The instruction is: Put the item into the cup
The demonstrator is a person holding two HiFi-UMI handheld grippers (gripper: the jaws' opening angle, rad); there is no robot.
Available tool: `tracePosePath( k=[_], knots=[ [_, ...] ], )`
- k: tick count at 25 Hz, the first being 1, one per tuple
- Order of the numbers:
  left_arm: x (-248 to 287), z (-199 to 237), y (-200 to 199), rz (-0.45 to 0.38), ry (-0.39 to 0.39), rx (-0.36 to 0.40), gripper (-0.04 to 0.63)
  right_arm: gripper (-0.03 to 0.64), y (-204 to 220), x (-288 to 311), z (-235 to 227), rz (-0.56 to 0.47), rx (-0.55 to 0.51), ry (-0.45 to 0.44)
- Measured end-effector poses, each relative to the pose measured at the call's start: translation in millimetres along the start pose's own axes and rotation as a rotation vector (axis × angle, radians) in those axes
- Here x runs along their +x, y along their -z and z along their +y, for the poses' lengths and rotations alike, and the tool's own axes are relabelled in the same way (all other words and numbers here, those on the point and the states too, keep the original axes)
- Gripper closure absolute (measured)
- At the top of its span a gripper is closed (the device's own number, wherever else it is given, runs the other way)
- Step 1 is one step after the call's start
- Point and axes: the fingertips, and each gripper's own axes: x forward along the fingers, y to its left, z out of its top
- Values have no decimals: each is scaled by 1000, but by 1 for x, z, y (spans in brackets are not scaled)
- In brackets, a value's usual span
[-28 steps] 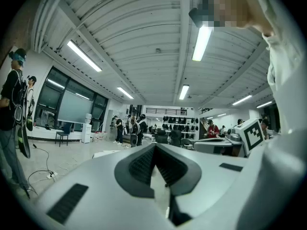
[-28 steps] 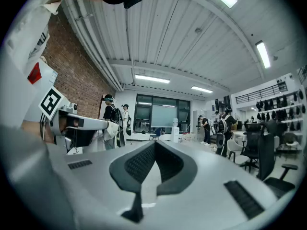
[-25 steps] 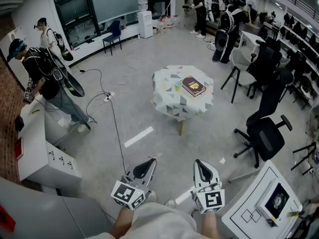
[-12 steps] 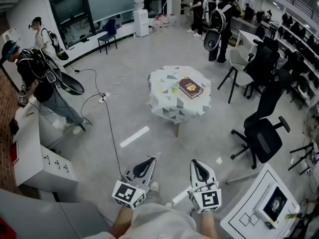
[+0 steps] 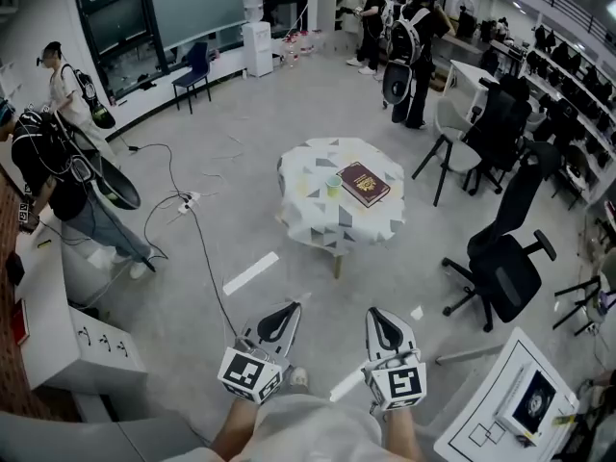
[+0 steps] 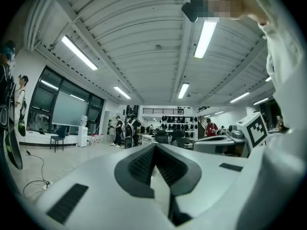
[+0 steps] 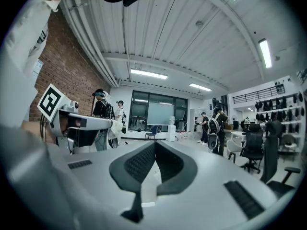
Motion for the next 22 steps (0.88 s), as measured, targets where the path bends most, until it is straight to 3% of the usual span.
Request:
tracePosePath(
  k=[14, 22],
  knots=[
    [34, 88, 22, 43, 32, -17, 586, 609, 1, 80, 10, 40, -11, 59],
    [54, 110, 25, 43, 57, -33, 584, 610, 4, 107, 1, 63, -23, 83]
  ],
)
